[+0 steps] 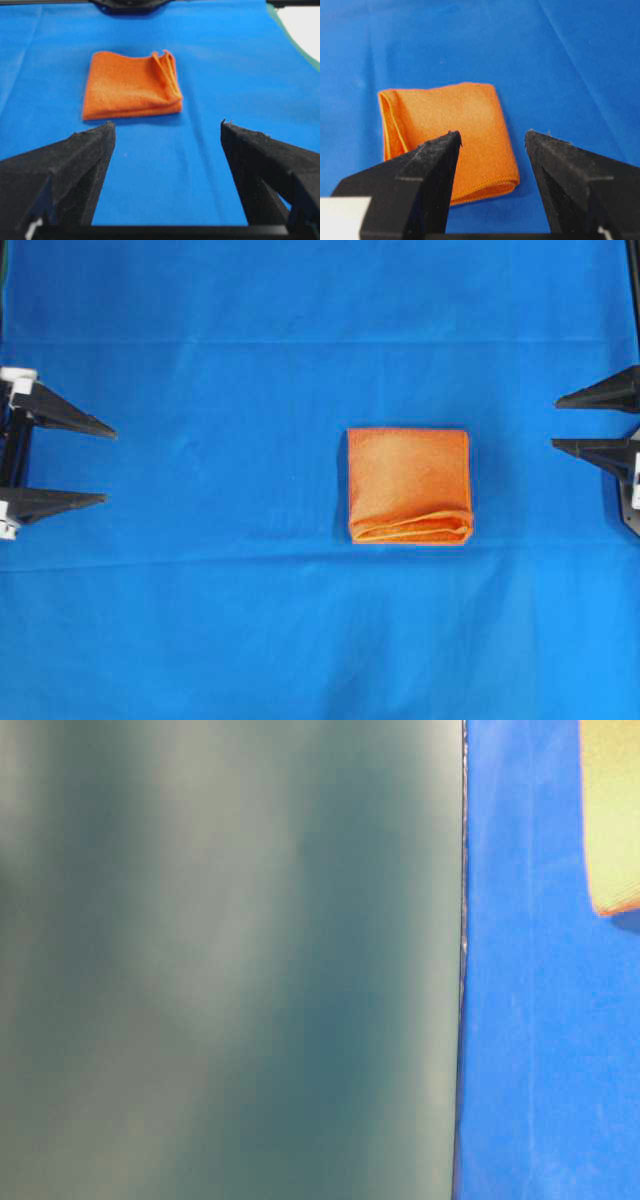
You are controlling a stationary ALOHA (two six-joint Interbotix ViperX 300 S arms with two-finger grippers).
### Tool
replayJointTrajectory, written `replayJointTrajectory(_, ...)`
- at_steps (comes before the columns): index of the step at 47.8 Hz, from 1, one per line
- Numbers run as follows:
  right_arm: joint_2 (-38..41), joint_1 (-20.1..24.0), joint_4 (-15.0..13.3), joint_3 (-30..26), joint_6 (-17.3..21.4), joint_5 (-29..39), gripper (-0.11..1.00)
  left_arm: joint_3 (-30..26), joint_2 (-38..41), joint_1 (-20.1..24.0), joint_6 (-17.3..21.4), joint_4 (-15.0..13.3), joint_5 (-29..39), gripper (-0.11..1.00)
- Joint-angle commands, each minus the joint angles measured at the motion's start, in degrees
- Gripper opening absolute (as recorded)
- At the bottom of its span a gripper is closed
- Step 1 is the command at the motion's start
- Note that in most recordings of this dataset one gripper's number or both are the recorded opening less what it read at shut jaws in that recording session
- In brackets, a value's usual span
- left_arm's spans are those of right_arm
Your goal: Fold the orange towel.
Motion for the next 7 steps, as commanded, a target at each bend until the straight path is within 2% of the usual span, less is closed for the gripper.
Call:
replayJointTrajectory(1, 0.5, -0.1, -0.2, -0.6, 0.1, -0.7, 0.6, 0.5, -1.8, 0.0, 0.1, 0.2, 0.4, 0.81)
replayJointTrajectory(7, 0.6, -0.2, -0.1, -0.6, 0.1, -0.7, 0.6, 0.8, -2.2, 0.0, 0.1, 0.2, 0.9, 0.81)
